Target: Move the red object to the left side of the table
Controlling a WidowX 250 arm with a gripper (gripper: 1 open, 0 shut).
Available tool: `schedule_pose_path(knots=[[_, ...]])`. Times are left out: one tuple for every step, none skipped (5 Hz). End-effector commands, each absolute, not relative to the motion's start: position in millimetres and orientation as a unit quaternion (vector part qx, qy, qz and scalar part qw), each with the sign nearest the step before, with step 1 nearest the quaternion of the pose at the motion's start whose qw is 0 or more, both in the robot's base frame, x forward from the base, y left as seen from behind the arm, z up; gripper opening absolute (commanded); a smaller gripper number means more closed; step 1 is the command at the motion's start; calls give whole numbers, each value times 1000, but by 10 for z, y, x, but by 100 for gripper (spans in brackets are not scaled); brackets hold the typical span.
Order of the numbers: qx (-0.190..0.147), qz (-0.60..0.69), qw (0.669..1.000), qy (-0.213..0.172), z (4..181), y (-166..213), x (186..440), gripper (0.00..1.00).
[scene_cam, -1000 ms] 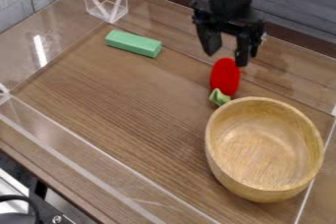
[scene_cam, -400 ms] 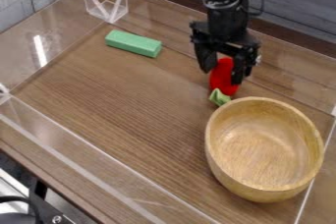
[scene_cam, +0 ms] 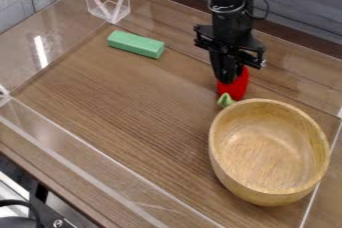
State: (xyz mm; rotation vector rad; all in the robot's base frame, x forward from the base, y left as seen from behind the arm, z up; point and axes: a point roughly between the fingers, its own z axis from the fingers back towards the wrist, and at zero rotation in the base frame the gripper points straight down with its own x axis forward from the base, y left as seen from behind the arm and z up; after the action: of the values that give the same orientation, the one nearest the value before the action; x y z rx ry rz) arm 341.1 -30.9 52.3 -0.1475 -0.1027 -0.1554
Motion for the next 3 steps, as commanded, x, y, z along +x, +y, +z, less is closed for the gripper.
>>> schedule_pose_path(knots=[[-76, -83, 990, -85, 801, -313, 3466, 0], [-81, -84, 988, -97, 951, -285, 3441, 0], [-87, -88, 985, -119, 1198, -260, 3438, 0]])
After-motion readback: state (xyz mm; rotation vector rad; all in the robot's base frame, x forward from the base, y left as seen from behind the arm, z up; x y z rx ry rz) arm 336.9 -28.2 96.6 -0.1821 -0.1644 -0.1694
